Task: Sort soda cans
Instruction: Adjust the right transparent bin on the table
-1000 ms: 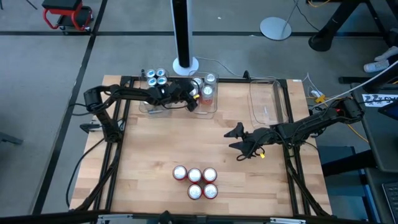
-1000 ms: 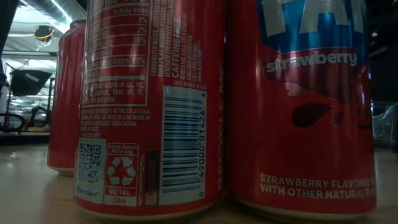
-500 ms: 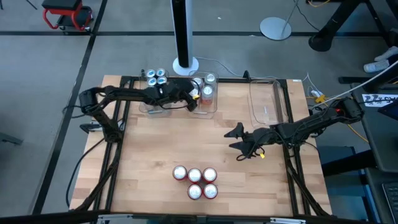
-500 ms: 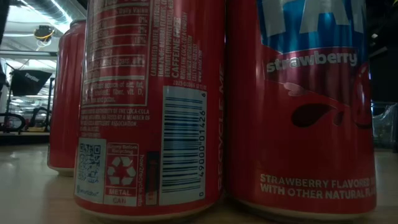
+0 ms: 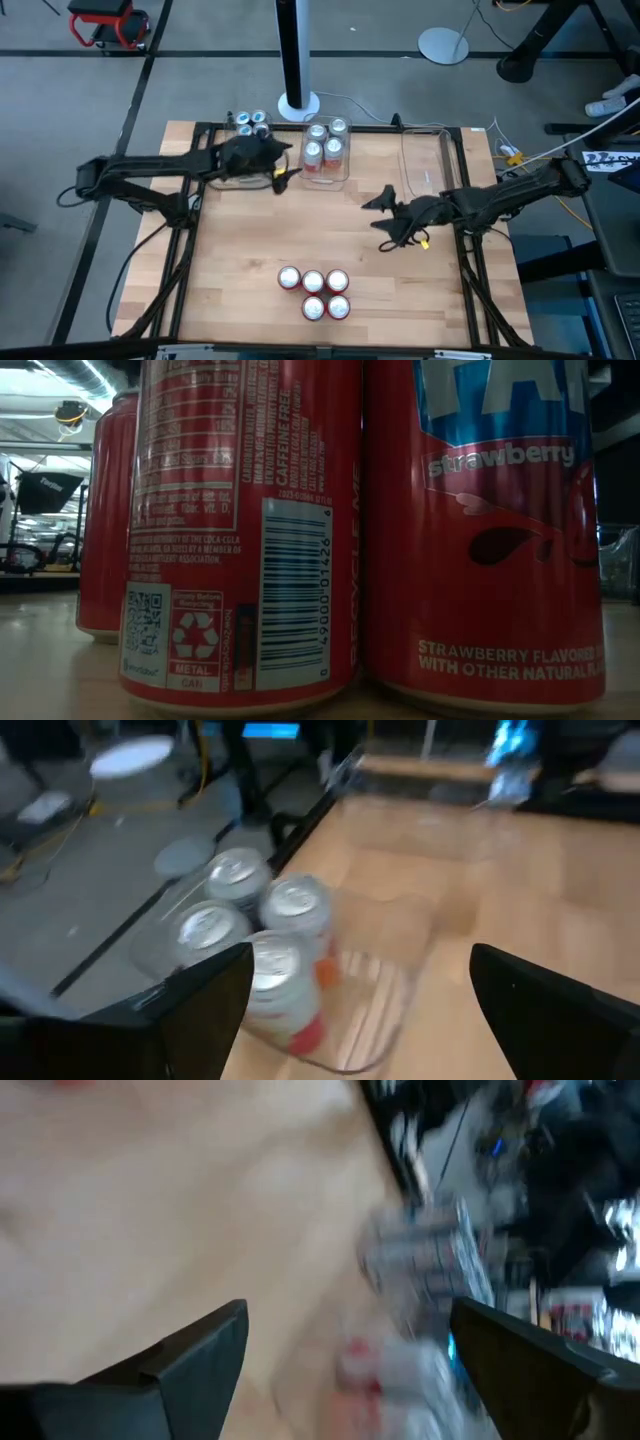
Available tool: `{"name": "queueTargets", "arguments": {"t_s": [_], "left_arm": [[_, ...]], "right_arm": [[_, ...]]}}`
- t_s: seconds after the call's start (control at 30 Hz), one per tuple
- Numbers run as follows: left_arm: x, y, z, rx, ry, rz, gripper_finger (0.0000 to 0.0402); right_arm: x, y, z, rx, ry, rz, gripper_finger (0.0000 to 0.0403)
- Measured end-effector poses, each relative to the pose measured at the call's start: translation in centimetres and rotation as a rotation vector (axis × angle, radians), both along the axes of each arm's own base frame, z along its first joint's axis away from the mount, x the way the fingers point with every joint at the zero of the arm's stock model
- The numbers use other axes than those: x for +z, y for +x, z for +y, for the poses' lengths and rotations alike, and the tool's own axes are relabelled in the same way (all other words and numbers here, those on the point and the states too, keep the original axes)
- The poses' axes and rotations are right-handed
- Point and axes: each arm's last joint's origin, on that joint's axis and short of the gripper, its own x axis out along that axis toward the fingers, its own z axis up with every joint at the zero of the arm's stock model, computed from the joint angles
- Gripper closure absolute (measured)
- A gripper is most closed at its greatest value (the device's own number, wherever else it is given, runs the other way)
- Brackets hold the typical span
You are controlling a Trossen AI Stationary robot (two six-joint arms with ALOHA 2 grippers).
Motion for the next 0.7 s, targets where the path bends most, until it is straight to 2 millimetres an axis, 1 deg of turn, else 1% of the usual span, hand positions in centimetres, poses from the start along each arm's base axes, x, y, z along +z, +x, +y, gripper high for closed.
{"name": "queueTargets", "arguments": {"t_s": [0.07, 0.13, 0.2, 0.23, 0.3, 0.37, 0.43, 0.5, 0.57, 0.7], "left_arm": [[-0.7, -0.7, -0.8, -0.034, 0.041, -0.1, 0.0043], [-0.6, -1.1, -1.4, -0.057, 0.087, -0.259, 0.0043], [-0.8, -1.6, -2.1, -0.077, 0.103, -0.35, 0.0043], [-1.1, -1.8, -2.4, -0.089, 0.106, -0.381, 0.0043], [-2.2, -2.0, -3.1, -0.117, 0.097, -0.39, 0.0043], [-3.1, -2.1, -3.8, -0.146, 0.095, -0.406, 0.0043], [-3.6, -2.2, -4.2, -0.17, 0.106, -0.406, 0.0043], [-3.4, -2.3, -4.5, -0.185, 0.117, -0.412, 0.0043], [-3.1, -2.4, -4.8, -0.195, 0.117, -0.436, 0.0043], [-3.0, -2.3, -5.2, -0.214, 0.117, -0.447, 0.0043]], "right_arm": [[2.4, -0.3, -0.4, -0.078, -0.034, 0.068, 0.0056], [4.8, -1.0, -1.2, -0.171, -0.063, 0.147, 0.0056], [6.8, -1.7, -2.4, -0.264, -0.055, 0.208, 0.0056], [7.5, -2.1, -3.0, -0.312, -0.045, 0.242, 0.0056], [8.1, -3.0, -4.3, -0.4, -0.019, 0.317, 0.0056], [7.9, -3.8, -5.6, -0.491, 0.015, 0.387, 0.0056], [7.3, -4.6, -6.9, -0.58, 0.05, 0.477, 0.0056], [6.5, -5.2, -8.2, -0.655, 0.081, 0.544, 0.0056], [5.6, -5.4, -9.4, -0.708, 0.116, 0.575, 0.0056], [3.6, -5.4, -12.2, -0.75, 0.17, 0.634, 0.0056]]}}
